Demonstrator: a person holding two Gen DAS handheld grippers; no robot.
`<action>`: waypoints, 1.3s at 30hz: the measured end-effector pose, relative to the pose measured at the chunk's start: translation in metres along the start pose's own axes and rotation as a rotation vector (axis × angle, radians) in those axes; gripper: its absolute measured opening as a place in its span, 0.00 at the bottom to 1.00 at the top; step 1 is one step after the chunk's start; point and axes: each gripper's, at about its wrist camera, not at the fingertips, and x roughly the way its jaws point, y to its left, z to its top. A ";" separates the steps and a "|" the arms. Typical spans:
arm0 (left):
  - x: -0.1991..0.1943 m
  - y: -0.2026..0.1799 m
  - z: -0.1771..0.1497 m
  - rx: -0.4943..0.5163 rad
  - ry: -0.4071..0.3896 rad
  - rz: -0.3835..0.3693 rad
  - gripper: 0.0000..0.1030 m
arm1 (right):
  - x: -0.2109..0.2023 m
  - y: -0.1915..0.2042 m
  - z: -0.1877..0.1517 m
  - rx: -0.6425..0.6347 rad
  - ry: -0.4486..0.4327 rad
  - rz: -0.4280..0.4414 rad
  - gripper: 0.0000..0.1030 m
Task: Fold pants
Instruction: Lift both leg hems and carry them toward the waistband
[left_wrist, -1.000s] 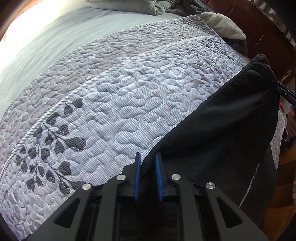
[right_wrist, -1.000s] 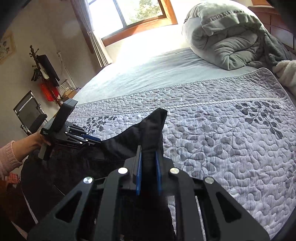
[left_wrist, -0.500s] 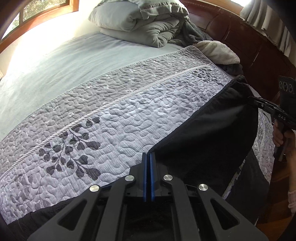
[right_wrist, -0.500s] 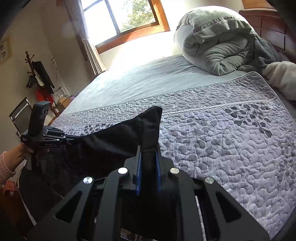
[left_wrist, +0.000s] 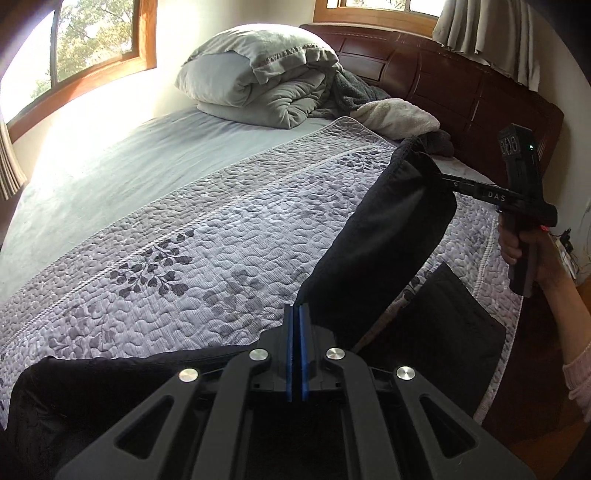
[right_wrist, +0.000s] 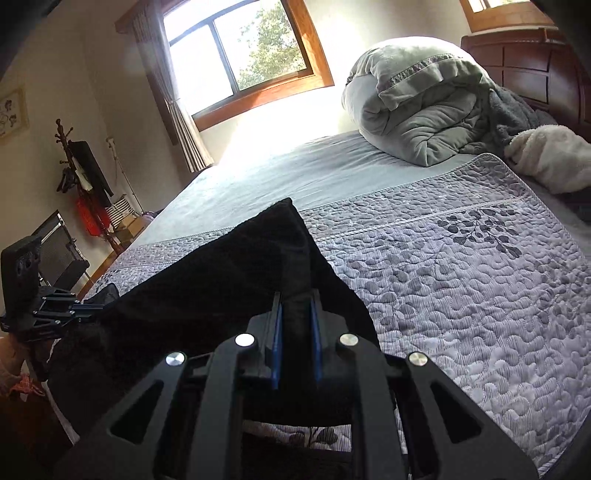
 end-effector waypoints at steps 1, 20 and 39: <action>-0.006 -0.006 -0.005 -0.005 -0.006 -0.006 0.03 | -0.006 0.001 -0.004 0.006 -0.007 0.001 0.11; -0.034 -0.123 -0.106 -0.018 0.041 -0.017 0.03 | -0.072 -0.006 -0.107 0.165 -0.028 -0.053 0.12; 0.030 -0.158 -0.163 -0.044 0.214 -0.066 0.03 | -0.102 -0.016 -0.177 0.182 0.120 -0.226 0.23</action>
